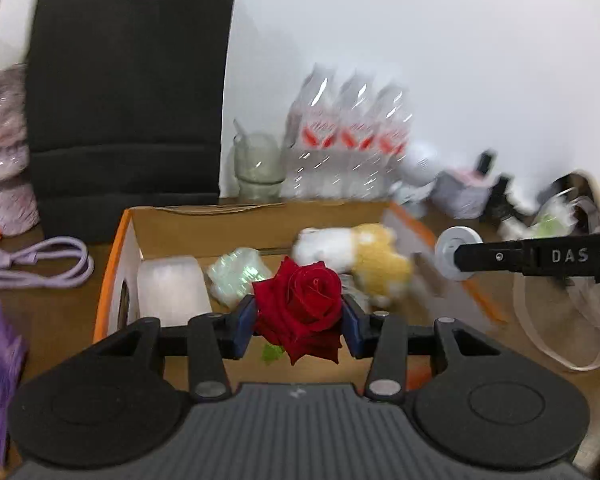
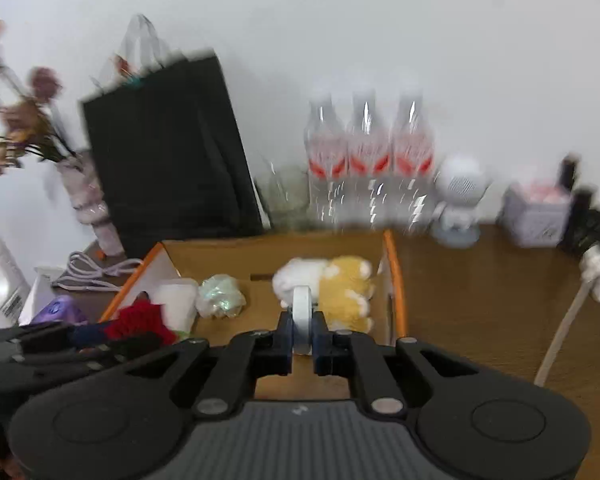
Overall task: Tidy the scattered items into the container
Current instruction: 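Lower the rose and white cap into the box and open both tools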
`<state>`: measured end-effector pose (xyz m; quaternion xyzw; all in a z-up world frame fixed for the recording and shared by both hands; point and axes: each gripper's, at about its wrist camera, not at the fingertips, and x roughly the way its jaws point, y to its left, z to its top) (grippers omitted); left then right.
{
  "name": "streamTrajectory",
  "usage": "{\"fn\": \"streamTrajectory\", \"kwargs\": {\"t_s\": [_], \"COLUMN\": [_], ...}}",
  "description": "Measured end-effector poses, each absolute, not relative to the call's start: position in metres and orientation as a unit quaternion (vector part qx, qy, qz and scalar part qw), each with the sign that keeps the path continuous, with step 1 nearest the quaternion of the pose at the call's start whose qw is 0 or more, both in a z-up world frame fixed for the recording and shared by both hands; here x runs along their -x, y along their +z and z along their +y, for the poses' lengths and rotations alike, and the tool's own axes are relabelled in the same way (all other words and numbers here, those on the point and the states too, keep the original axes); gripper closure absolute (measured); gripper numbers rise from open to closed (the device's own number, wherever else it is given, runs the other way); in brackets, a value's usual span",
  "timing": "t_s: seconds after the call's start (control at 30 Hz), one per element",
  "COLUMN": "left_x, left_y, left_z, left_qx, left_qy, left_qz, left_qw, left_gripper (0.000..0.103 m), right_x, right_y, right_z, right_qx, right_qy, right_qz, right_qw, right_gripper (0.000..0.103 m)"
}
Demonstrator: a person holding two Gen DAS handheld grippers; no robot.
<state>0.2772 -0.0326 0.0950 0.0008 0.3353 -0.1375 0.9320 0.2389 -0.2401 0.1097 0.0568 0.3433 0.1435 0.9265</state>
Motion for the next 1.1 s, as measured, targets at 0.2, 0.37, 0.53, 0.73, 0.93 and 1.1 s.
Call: {"fn": "streamTrajectory", "kwargs": {"t_s": [0.2,0.37,0.53,0.73,0.93,1.1], "left_x": [-0.356,-0.366,-0.367,-0.346,-0.315,-0.276], "left_y": [0.058,0.043,0.053,0.094,0.15,0.19], "left_z": [-0.04,-0.032,-0.021,-0.009,0.007,0.016], "left_qx": [-0.03,-0.035,-0.005,-0.002,0.029,0.024], "left_qy": [-0.124,-0.111,-0.11,-0.091,-0.07,-0.057], "left_qz": [0.441,0.454,0.465,0.444,0.442,0.425], "left_qw": [0.888,0.883,0.878,0.891,0.894,0.903], "left_gripper": [0.055,0.047,0.041,0.029,0.024,0.017], "right_x": [-0.342,-0.386,-0.387,-0.369,-0.336,-0.292], "right_y": [0.074,0.026,0.005,0.045,0.114,0.156], "right_z": [-0.192,-0.178,-0.175,-0.195,-0.211,-0.219], "right_qx": [-0.073,-0.119,-0.113,-0.139,-0.1,-0.048], "right_qy": [0.188,0.195,0.185,0.17,0.137,0.107], "right_qz": [0.433,0.504,0.519,0.505,0.483,0.462], "right_qw": [0.879,0.833,0.827,0.835,0.859,0.879], "right_gripper": [0.095,0.095,0.082,0.05,0.036,0.021]}}
